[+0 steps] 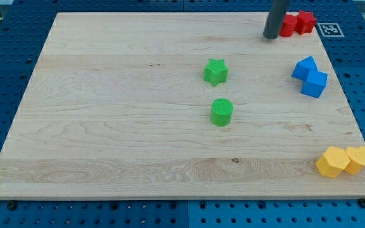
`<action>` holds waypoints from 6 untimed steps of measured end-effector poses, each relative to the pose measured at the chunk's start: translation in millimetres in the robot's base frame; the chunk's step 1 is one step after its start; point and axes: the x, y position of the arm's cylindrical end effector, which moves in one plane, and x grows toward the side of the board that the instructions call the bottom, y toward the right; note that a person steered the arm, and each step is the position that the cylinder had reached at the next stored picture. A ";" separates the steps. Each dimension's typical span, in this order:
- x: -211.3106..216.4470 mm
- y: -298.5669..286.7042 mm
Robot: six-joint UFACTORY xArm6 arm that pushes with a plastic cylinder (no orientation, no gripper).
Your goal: Move the green star to the center
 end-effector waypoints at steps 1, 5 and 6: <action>-0.1 -41.2; 122.6 -22.0; 119.2 -72.3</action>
